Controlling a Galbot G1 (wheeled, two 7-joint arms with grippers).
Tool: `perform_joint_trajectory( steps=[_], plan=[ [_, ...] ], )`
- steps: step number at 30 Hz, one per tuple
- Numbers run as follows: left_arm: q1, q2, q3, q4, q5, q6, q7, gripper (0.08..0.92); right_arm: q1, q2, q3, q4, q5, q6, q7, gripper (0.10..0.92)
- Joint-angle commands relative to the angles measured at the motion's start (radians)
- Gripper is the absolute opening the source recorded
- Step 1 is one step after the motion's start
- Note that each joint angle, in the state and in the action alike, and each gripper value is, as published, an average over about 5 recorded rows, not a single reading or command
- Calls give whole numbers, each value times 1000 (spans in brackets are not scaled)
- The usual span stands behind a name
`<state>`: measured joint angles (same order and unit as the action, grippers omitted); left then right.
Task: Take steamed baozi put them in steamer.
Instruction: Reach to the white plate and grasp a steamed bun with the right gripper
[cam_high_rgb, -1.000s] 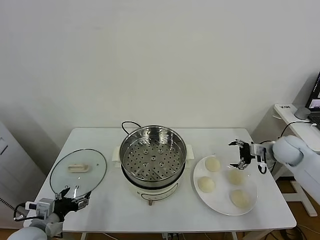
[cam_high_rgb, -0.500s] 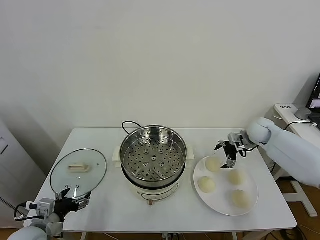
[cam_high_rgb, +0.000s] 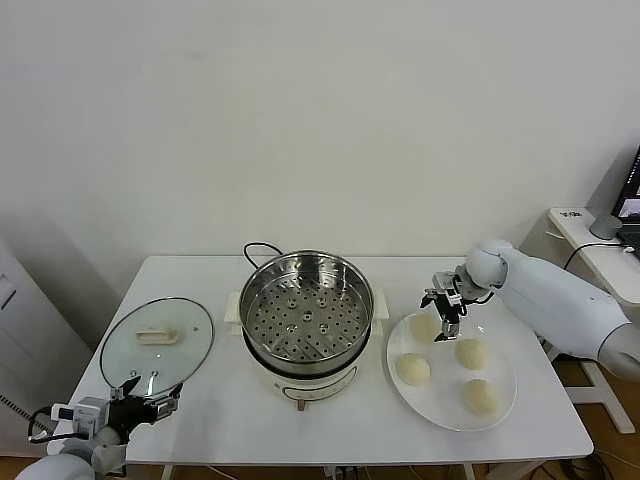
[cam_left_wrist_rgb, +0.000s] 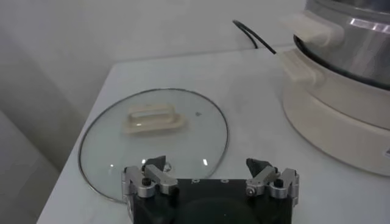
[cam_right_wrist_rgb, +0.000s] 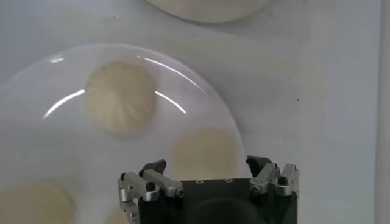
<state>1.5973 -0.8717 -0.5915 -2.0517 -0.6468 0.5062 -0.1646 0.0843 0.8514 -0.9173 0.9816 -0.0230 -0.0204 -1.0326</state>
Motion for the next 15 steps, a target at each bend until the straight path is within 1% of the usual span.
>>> perform_joint_trajectory(
  steps=[1,3,8,15],
  plan=[
    [1,0,-1,-1,0,0,0,823,-23,37,-2,-41,-38,-8,33,809],
    [1,0,-1,-1,0,0,0,823,-32,42,10,-45,-41,-9,36,778],
    [0,0,-1,0,0,1,1,823,-44,42,20,-29,-37,-13,31,662],
    [1,-1,-1,0,0,1,0,823,-43,25,21,9,-34,-21,33,550]
  ],
)
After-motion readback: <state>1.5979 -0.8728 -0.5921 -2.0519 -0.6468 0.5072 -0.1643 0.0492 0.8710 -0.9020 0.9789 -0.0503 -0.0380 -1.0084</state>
